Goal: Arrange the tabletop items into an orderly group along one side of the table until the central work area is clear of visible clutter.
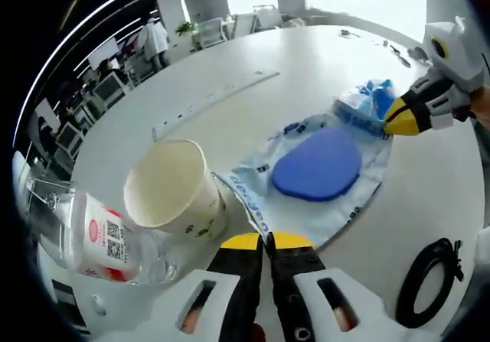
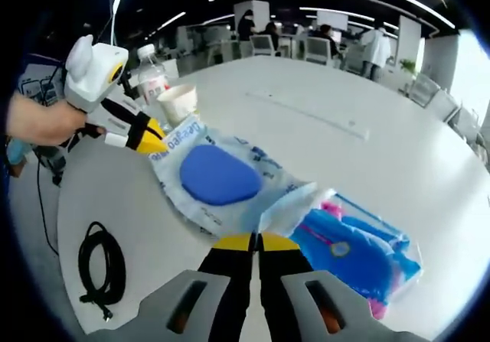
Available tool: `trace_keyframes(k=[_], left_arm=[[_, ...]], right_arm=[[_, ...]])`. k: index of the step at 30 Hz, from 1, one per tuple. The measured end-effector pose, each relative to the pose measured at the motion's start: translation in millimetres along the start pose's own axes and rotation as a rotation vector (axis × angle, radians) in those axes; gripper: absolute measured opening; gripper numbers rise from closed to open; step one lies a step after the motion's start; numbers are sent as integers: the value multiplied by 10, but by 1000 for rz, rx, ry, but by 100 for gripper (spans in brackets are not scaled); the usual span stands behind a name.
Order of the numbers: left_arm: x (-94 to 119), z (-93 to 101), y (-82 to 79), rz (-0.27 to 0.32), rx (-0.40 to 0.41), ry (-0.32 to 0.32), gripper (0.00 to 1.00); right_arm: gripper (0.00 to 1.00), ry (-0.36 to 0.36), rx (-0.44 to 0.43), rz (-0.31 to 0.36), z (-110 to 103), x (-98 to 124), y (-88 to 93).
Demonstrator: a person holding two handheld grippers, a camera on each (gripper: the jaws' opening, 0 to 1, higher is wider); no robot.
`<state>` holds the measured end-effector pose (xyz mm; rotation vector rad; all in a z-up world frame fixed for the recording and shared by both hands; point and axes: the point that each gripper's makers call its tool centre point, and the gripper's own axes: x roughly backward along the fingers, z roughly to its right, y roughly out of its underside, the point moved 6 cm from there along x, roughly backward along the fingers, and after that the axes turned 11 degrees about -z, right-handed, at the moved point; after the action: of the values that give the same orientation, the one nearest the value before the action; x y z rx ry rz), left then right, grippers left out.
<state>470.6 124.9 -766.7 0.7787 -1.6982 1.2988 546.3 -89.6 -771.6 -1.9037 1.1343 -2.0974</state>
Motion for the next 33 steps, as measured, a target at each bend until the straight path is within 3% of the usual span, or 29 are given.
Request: trace_keyframes(k=[33], left_arm=[[-66,-42,-10,26,50,-7,0]], right_arm=[[2,14,-16,10,32,-37,16]])
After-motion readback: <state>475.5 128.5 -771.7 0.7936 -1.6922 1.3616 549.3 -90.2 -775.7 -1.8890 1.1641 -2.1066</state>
